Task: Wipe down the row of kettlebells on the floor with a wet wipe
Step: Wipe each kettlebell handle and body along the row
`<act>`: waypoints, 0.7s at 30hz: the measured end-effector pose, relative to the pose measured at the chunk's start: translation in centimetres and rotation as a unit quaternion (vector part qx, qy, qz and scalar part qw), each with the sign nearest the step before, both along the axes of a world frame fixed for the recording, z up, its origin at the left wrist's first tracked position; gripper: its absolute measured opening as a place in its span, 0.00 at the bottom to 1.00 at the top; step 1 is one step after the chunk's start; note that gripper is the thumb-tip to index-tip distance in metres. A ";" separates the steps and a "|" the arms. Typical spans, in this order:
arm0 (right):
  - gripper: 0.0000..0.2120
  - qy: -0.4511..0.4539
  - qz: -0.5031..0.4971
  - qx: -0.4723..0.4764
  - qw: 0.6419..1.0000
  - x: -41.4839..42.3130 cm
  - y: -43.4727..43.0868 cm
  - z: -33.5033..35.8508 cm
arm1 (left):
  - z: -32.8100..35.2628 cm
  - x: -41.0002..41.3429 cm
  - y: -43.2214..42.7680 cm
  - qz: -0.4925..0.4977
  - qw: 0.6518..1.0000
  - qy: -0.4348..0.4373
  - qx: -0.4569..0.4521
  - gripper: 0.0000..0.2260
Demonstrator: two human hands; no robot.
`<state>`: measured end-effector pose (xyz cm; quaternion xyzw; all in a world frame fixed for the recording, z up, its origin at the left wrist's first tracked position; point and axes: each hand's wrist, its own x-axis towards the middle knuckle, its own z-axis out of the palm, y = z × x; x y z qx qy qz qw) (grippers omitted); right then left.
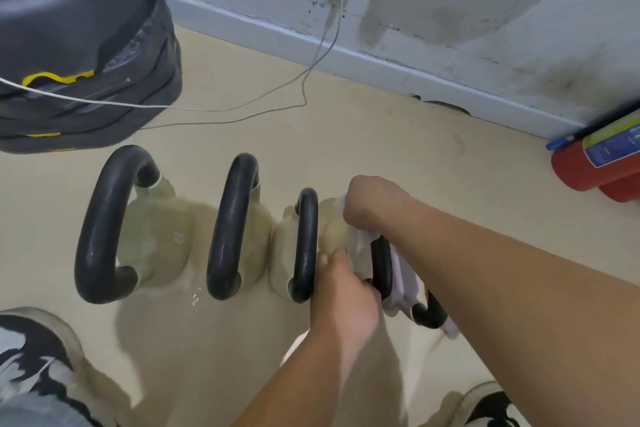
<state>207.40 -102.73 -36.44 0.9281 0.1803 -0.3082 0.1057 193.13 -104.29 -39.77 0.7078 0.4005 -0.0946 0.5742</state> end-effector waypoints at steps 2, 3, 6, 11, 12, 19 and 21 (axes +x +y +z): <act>0.10 0.014 0.005 -0.012 1.000 0.8 0.7 -0.2 | -0.6 -0.4 -0.1 -0.064 0.997 0.002 0.043 0.19; 0.09 0.021 0.009 -0.024 0.999 1.2 1.0 -0.6 | -1.2 -0.6 -0.3 -0.083 0.995 0.002 0.057 0.25; 0.09 0.043 0.006 -0.050 0.998 2.0 1.4 -0.7 | -2.0 -1.1 -0.9 -0.120 0.987 -0.018 0.102 0.29; 0.12 0.045 -0.044 0.002 0.998 1.8 0.6 -0.5 | -2.2 -1.8 -0.2 -0.197 0.977 -0.006 0.085 0.43; 0.12 0.032 -0.071 0.039 0.996 1.5 0.1 -0.6 | -2.3 -1.8 -0.2 -0.196 0.977 -0.008 0.080 0.43; 0.12 -0.051 -0.154 0.287 0.944 -3.8 -4.2 -0.8 | -2.9 -1.9 0.4 -0.215 0.975 -0.008 0.059 0.37; 0.14 -0.071 -0.174 0.314 0.931 -5.7 -5.1 -1.3 | -3.0 -2.1 0.4 -0.201 0.979 -0.014 0.040 0.40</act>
